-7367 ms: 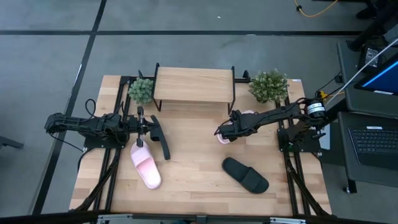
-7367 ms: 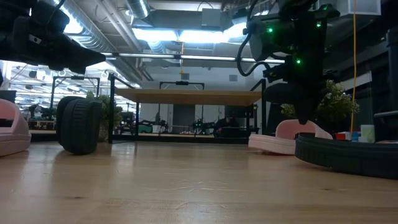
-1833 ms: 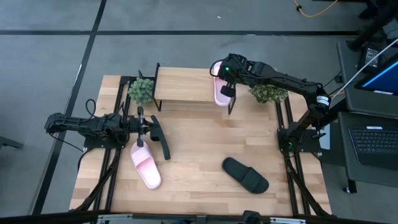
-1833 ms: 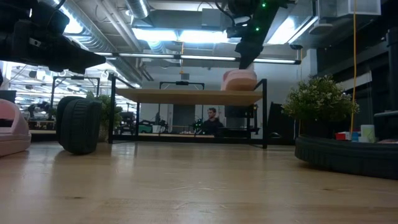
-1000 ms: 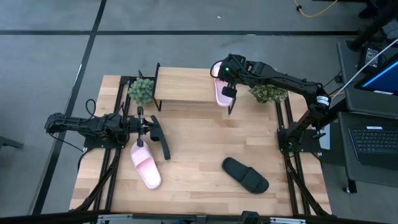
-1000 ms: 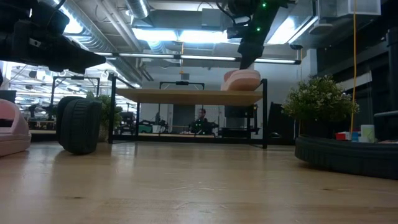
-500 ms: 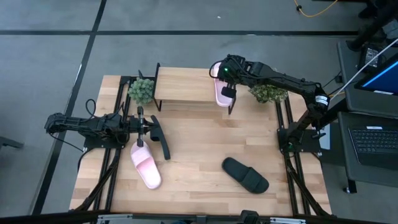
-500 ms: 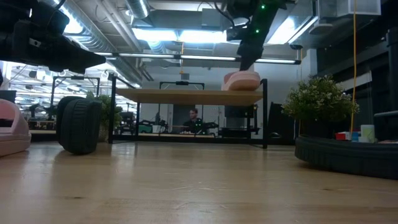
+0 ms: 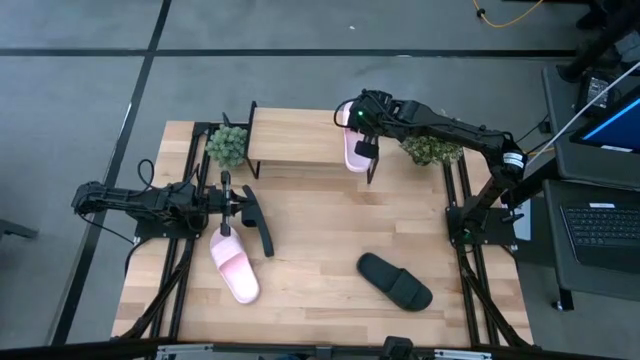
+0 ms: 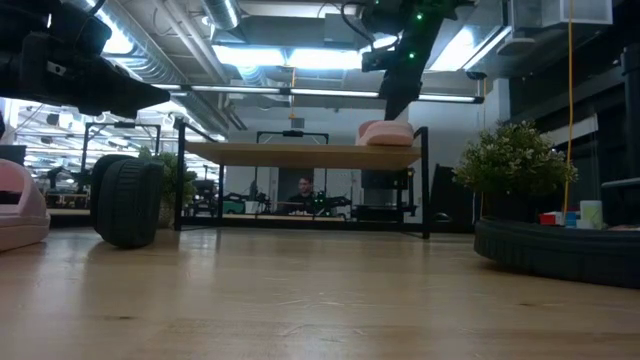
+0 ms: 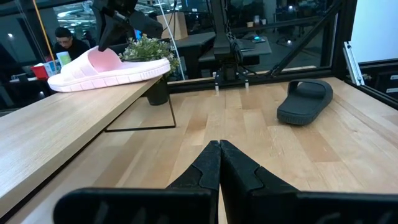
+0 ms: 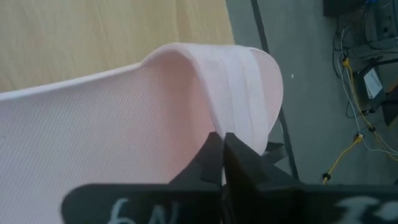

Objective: Pick and place slides into the shelf
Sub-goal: Put the right pink slipper on the shelf

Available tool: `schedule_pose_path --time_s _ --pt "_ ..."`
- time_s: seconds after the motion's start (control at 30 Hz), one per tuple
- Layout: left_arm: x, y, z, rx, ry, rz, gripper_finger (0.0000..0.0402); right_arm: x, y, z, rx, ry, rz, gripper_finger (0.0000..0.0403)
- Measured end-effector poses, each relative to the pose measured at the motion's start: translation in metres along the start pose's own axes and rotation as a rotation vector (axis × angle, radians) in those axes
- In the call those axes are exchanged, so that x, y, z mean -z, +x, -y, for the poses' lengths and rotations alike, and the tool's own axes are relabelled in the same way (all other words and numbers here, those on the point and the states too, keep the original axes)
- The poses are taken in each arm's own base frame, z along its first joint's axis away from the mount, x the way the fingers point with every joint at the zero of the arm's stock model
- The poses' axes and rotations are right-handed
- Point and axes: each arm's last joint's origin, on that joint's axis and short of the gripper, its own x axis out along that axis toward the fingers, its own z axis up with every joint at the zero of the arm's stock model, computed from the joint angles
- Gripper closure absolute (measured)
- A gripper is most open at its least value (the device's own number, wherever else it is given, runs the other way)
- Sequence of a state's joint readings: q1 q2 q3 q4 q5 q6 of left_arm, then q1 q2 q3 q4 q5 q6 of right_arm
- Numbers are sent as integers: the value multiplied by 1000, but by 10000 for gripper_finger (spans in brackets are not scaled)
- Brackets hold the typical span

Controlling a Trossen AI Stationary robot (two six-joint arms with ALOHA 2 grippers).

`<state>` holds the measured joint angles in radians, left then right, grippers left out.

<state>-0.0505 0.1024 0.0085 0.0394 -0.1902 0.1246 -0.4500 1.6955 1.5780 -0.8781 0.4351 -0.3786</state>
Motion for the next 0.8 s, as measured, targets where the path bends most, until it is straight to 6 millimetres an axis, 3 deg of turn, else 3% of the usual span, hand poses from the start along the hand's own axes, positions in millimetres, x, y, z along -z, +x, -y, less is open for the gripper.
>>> schedule_pose_path --time_s 0.57,0.8 --pt "0 0 0 0 0 0 401 0 0 0 -2 -6 -4 380" --pt "0 0 0 0 0 0 401 1 0 0 -4 -13 -6 333"
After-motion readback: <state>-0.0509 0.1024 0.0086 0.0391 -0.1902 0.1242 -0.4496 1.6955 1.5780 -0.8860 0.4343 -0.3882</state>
